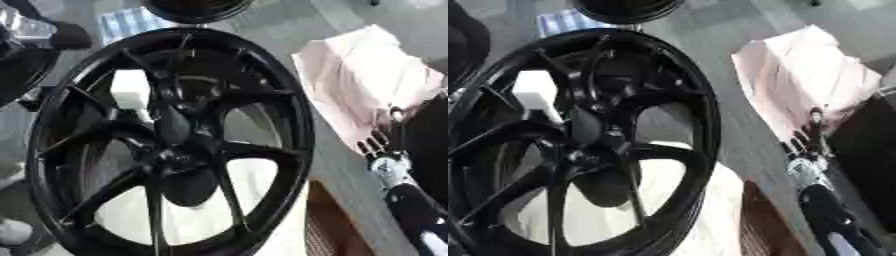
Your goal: Pull the pin out of the wheel hub.
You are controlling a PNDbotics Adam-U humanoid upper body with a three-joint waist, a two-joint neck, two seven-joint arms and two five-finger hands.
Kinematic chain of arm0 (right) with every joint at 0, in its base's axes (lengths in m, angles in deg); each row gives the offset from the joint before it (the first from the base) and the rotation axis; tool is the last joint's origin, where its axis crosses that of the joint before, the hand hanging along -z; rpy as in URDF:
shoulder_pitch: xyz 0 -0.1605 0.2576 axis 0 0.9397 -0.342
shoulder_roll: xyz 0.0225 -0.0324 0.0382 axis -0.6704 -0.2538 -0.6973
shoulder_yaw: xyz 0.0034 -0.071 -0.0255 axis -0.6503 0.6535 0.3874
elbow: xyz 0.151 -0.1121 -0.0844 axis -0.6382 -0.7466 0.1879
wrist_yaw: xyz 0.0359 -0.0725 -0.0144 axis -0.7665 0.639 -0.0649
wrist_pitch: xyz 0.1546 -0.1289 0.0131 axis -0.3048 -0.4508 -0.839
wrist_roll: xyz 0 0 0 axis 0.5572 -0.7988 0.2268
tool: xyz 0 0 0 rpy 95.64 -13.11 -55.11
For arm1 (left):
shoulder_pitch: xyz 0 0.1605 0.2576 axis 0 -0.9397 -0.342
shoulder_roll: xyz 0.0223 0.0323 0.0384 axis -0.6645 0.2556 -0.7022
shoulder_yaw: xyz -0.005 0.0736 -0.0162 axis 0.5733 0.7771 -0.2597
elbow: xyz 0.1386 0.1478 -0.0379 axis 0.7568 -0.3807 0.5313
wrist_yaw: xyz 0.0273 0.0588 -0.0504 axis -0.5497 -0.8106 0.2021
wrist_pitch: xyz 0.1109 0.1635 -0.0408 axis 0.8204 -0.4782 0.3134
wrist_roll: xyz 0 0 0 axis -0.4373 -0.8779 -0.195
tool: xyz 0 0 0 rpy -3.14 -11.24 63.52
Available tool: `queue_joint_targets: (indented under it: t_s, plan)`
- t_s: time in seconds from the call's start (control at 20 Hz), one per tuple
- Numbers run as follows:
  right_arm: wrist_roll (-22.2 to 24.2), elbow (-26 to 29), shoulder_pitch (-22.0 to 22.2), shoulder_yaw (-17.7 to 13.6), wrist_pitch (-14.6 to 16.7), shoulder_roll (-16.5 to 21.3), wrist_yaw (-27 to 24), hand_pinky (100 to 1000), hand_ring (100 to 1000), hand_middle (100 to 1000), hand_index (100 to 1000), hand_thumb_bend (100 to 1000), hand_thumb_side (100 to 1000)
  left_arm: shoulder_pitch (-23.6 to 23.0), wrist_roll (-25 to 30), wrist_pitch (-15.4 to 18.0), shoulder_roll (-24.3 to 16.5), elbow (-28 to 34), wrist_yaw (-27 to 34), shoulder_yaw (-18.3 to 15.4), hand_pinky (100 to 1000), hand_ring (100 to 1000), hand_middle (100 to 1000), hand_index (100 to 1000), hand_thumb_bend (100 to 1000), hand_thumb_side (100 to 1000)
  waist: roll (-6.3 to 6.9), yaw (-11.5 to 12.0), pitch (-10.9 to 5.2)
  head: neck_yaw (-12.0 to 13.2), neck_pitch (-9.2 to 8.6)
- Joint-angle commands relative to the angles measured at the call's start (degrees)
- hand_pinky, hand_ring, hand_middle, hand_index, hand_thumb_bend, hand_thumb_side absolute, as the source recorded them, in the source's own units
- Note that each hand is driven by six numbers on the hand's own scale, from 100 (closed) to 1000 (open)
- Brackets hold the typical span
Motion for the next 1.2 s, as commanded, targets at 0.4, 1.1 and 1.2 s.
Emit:
queue_joint_targets:
  t_s: [0.4, 1.1, 1.2]
  plan:
    - [0.0, 1.0, -0.7, -0.1, 0.0, 1.1, 0.0, 661, 828, 518, 594, 450, 495, 0.6, 0.3, 0.2, -2.1, 0.6, -0.3, -0.9, 665, 594, 589, 756, 764, 550, -0.24, -0.1, -1.37, 0.1, -0.58]
    - [0.1, 1.1, -0.6, 0.0, 0.0, 1.1, -0.2, 661, 827, 516, 594, 449, 496, 5.8, 18.5, 0.4, 5.0, -12.1, -2.8, 4.6, 702, 661, 662, 814, 729, 498, -0.49, -0.2, -1.16, 0.6, -0.7]
    - [0.1, 1.1, -0.6, 0.1, 0.0, 1.1, -0.2, 660, 826, 515, 594, 448, 495, 6.5, 20.5, 1.2, 6.0, -13.8, -3.3, 5.0, 705, 667, 667, 816, 721, 494, -0.54, -0.2, -1.04, 0.9, -0.64]
